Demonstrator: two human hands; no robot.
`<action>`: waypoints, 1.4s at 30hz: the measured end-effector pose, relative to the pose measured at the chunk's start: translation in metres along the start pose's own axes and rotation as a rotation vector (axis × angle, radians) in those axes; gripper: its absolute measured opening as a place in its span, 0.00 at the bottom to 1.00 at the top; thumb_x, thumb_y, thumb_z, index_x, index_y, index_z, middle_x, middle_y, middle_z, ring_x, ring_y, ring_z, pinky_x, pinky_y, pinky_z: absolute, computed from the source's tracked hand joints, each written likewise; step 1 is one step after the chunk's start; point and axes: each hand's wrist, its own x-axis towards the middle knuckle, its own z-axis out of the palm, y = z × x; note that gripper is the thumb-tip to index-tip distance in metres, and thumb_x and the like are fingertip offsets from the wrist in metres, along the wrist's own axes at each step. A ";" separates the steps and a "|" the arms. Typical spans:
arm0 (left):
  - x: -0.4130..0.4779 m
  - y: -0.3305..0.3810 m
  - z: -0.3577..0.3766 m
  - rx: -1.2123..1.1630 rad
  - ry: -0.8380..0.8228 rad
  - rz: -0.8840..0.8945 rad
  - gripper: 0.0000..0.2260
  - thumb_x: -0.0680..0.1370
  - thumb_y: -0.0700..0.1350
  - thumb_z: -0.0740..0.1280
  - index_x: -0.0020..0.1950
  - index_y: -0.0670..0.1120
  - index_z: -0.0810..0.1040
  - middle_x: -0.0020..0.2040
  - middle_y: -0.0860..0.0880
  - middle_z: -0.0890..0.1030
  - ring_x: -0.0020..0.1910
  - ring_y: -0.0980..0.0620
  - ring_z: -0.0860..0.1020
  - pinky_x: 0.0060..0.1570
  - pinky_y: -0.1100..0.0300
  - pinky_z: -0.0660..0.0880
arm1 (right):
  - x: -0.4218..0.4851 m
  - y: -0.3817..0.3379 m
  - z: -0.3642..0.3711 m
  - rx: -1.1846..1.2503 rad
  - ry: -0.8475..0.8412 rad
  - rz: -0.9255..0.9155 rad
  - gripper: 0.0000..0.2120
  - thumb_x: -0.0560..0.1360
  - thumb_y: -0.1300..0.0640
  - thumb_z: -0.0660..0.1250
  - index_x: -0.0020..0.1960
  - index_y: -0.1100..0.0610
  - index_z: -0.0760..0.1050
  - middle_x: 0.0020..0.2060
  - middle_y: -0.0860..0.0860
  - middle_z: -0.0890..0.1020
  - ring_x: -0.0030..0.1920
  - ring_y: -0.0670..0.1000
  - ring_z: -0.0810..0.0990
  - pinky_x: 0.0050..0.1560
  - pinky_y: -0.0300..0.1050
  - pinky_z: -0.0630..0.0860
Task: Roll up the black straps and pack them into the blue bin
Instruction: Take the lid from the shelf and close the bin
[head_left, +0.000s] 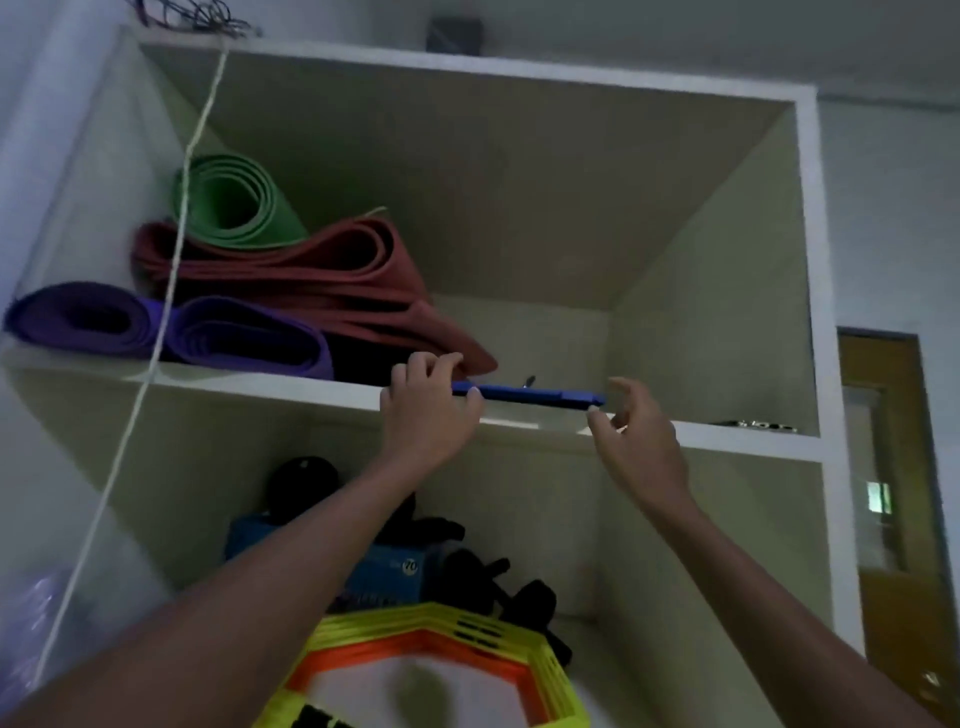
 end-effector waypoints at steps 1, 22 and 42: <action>0.009 0.000 0.004 0.053 -0.070 -0.048 0.22 0.76 0.56 0.60 0.69 0.52 0.67 0.66 0.46 0.68 0.65 0.45 0.64 0.63 0.49 0.63 | 0.010 0.004 -0.001 -0.022 -0.058 0.021 0.21 0.77 0.48 0.61 0.70 0.48 0.66 0.49 0.50 0.78 0.47 0.51 0.77 0.46 0.47 0.72; -0.034 -0.035 -0.010 -0.511 -0.097 -0.196 0.06 0.76 0.42 0.65 0.53 0.45 0.74 0.57 0.47 0.75 0.56 0.50 0.73 0.50 0.60 0.68 | -0.055 -0.006 0.024 0.998 0.086 0.399 0.12 0.77 0.65 0.64 0.60 0.58 0.70 0.49 0.59 0.81 0.42 0.51 0.84 0.44 0.44 0.83; -0.437 -0.264 -0.191 -0.267 -0.369 -0.891 0.08 0.75 0.34 0.68 0.53 0.41 0.77 0.36 0.49 0.81 0.29 0.66 0.75 0.35 0.64 0.73 | -0.458 0.014 0.122 0.889 -0.406 0.983 0.05 0.77 0.63 0.63 0.51 0.54 0.73 0.37 0.47 0.83 0.36 0.44 0.81 0.36 0.38 0.79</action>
